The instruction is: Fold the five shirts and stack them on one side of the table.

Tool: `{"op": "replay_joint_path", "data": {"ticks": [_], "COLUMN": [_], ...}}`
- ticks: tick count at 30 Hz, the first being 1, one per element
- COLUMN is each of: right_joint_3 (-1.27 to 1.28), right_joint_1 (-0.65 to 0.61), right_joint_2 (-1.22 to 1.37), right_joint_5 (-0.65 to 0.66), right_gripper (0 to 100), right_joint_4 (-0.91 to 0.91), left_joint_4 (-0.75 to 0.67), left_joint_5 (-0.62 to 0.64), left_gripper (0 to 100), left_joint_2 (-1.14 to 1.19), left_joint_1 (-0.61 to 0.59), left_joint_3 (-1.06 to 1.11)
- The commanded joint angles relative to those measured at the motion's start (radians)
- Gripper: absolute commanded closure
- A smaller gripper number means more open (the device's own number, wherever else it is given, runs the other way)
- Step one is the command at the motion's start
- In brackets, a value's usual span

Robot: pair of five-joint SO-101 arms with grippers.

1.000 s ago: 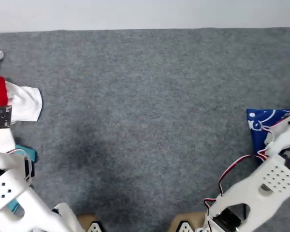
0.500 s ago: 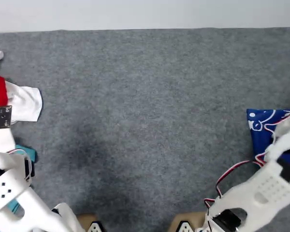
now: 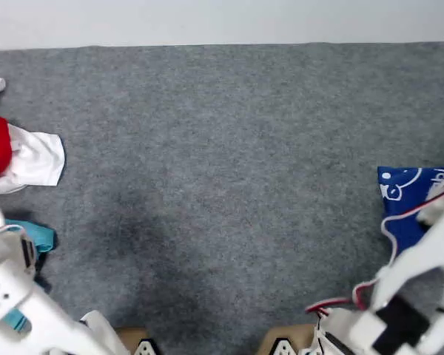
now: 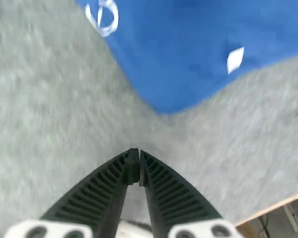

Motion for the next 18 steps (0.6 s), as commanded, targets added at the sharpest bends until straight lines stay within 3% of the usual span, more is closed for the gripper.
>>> {"op": "replay_joint_path", "data": {"ticks": [1,9,12,18], "right_joint_3": [0.126,0.253,0.290,0.331], "right_joint_1": [0.015,0.015,0.016,0.016], "right_joint_2": [-0.157,-0.259,-0.263,-0.263], "right_joint_5": [0.011,0.009,0.009,0.009], "right_gripper": [98.8,98.3,98.3,98.3], "right_joint_4": [0.036,0.038,0.038,0.038], "left_joint_4": [0.014,-0.120,-0.146,-0.187], "left_joint_5": [0.005,-0.115,-0.178,-0.184], "left_gripper": [86,86,83,74], "left_joint_2": [0.121,0.442,0.542,0.729], "left_joint_1": [-0.040,-0.210,-0.226,-0.239], "left_joint_3": [-0.082,-0.260,-0.334,-0.453]}}
